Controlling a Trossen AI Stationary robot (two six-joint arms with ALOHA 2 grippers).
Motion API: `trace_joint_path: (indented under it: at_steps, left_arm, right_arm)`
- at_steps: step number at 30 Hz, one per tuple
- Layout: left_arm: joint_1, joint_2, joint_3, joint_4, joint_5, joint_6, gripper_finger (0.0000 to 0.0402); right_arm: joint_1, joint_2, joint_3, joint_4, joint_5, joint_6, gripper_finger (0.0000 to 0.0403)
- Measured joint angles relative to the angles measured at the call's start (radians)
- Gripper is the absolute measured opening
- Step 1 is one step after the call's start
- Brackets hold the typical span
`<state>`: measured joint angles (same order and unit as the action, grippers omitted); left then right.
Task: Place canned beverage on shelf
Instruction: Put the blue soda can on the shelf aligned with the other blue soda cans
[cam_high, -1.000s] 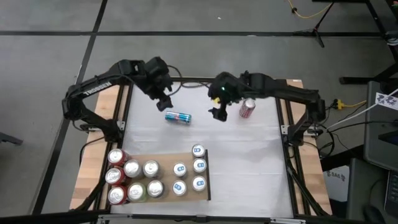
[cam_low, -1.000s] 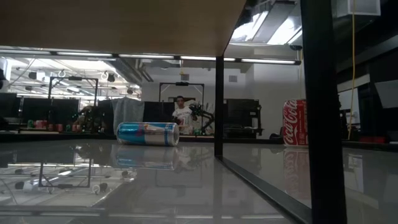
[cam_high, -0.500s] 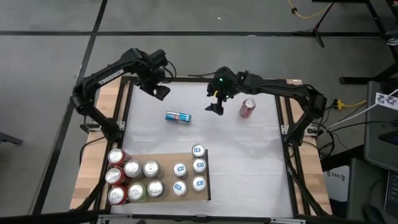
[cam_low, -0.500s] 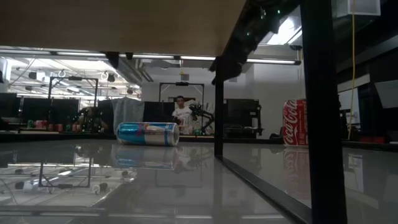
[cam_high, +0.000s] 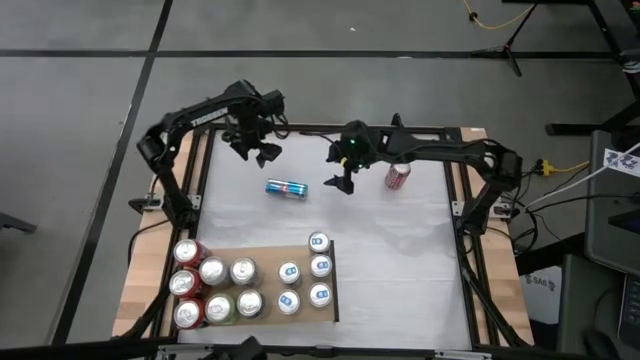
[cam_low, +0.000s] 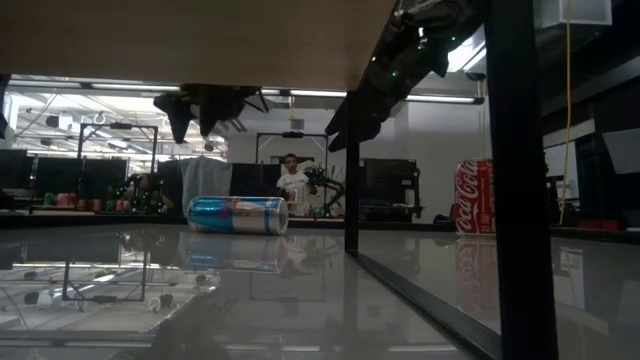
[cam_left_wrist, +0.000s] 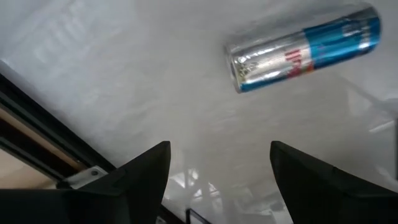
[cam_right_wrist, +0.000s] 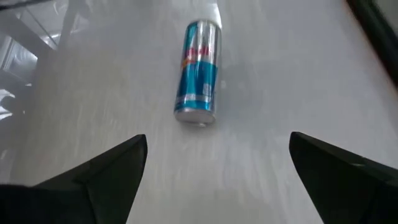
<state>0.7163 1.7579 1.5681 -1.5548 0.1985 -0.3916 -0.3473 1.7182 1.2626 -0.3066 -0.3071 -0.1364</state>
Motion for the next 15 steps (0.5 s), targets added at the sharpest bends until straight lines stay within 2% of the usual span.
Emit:
trace_joint_path:
  at_steps: [8, 12, 15]
  left_arm:
    - [-0.056, 0.011, 0.0, 0.0, -0.033, -0.013, 0.0268]
    - [-0.088, 0.009, -0.002, 0.035, -0.12, -0.042, 0.0268]
    - [-0.093, 0.009, -0.019, 0.096, -0.128, -0.05, 0.0268]
  right_arm:
    - [0.001, 0.032, -0.001, 0.023, -0.018, 0.0, 0.0385]
    - [0.001, 0.032, -0.001, 0.027, -0.017, -0.003, 0.0385]
    - [0.001, 0.033, -0.001, 0.026, -0.018, -0.003, 0.0385]
